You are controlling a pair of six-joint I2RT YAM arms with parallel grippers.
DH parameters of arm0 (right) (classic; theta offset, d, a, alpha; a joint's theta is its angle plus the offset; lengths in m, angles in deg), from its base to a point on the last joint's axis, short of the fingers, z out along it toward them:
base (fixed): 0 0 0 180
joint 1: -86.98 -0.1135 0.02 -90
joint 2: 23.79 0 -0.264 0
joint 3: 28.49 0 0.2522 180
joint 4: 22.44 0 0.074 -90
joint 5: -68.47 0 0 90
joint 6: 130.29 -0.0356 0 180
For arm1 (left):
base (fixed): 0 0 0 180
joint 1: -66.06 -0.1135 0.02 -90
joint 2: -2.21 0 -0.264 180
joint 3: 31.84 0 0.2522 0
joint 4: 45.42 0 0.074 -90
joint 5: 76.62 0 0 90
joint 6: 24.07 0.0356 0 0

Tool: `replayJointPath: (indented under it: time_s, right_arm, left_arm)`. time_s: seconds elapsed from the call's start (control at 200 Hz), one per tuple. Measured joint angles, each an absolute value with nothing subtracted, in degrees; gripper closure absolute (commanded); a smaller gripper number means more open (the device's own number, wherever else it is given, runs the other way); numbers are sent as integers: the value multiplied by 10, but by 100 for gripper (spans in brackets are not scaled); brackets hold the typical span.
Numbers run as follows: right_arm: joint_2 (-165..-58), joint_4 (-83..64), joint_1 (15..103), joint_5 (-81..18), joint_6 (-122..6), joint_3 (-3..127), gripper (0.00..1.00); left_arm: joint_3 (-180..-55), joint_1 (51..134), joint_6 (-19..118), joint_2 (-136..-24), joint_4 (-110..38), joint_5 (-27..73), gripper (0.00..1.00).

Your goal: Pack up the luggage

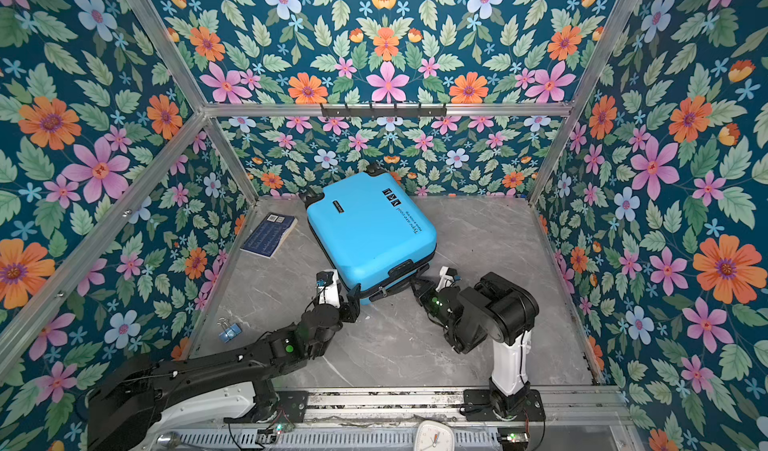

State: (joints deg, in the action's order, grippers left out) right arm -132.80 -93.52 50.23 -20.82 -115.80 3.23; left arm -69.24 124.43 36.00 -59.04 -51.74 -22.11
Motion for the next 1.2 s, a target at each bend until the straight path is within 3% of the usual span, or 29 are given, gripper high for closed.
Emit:
replayJointPath:
  time_s: [0.155, 0.325, 0.675, 1.2]
  right_arm:
    - [-1324, -928, 408, -105, -1176, 33, 100]
    - [-1328, -922, 368, -32, -1196, 44, 100]
    - [-1371, -933, 340, 29, -1216, 88, 100]
    - [-1375, -940, 330, 47, -1222, 88, 100]
  left_arm:
    - [-691, 1196, 367, -604, -509, -181, 41]
    - [-688, 1191, 381, -579, -496, -179, 42]
    - [-607, 1300, 360, -530, -504, -222, 41]
    - [-661, 1312, 408, -732, -640, -291, 40]
